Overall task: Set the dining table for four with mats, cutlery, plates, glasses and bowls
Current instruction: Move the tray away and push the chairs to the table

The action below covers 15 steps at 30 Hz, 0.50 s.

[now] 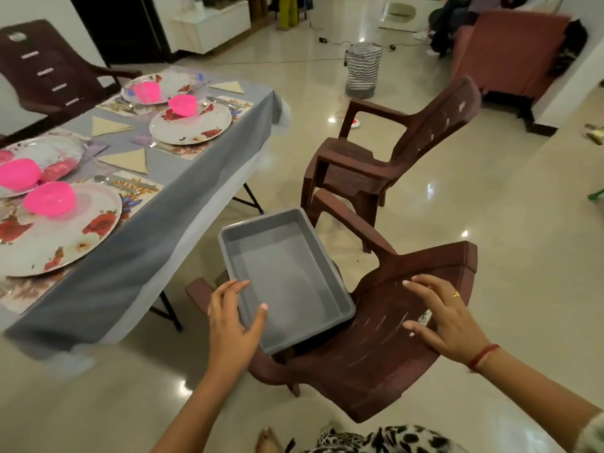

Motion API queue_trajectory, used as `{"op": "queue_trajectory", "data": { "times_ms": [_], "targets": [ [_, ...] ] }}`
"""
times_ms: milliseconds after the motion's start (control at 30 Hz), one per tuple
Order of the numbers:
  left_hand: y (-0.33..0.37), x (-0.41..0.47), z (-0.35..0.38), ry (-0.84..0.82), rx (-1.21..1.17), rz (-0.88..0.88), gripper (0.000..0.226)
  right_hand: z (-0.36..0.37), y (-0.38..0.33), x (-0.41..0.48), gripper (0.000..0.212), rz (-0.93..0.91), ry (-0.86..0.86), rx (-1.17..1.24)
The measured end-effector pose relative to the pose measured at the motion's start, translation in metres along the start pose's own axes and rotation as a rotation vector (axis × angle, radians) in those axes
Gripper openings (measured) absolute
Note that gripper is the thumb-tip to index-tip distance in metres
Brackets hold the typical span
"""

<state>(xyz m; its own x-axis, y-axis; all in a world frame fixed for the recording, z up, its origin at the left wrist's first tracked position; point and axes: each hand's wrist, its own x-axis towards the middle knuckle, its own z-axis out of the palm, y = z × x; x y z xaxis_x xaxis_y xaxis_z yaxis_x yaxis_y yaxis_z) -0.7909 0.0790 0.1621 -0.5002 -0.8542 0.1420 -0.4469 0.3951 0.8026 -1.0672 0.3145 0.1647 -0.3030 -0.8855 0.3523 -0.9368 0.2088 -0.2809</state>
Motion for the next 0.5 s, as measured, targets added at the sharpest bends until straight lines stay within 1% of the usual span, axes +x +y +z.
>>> {"op": "queue_trajectory", "data": {
  "times_ms": [33,100,167,200,233,267,300,333,367,400,467,500],
  "targets": [
    [0.004,-0.003,0.003,-0.025,-0.010,0.009,0.043,0.002,0.003,0.001,0.062,-0.009,-0.010,0.017],
    [0.019,-0.026,0.022,0.009,-0.010,0.015,0.045,-0.003,0.020,0.006,0.065,-0.115,-0.058,0.086],
    [0.046,-0.057,0.052,0.054,-0.007,-0.011,0.049,-0.012,0.049,0.011,0.067,-0.290,-0.113,0.090],
    [0.045,-0.060,0.052,0.026,-0.003,-0.015,0.050,-0.008,0.048,0.018,0.068,-0.325,-0.119,0.074],
    [0.065,-0.079,0.077,0.070,0.035,-0.038,0.053,-0.013,0.071,0.013,0.069,-0.429,-0.146,0.076],
    [0.073,-0.090,0.085,0.063,0.040,-0.075,0.059,-0.014,0.080,0.012,0.071,-0.519,-0.177,0.041],
    [0.072,-0.090,0.084,-0.006,0.036,-0.088,0.066,-0.008,0.084,0.021,0.072,-0.550,-0.192,0.008],
    [0.093,-0.108,0.105,-0.033,0.092,-0.114,0.074,-0.017,0.107,0.017,0.073,-0.617,-0.207,-0.019],
    [0.100,-0.118,0.115,-0.070,0.134,-0.139,0.081,-0.019,0.115,0.019,0.075,-0.671,-0.234,-0.055],
    [0.097,-0.120,0.115,-0.117,0.174,-0.140,0.086,-0.013,0.114,0.025,0.076,-0.674,-0.268,-0.085],
    [0.117,-0.131,0.132,-0.139,0.405,-0.130,0.098,-0.024,0.131,0.032,0.075,-0.765,-0.290,-0.137],
    [0.112,-0.130,0.132,-0.183,0.512,-0.113,0.103,-0.017,0.130,0.033,0.068,-0.779,-0.289,-0.147]
  ]
}}
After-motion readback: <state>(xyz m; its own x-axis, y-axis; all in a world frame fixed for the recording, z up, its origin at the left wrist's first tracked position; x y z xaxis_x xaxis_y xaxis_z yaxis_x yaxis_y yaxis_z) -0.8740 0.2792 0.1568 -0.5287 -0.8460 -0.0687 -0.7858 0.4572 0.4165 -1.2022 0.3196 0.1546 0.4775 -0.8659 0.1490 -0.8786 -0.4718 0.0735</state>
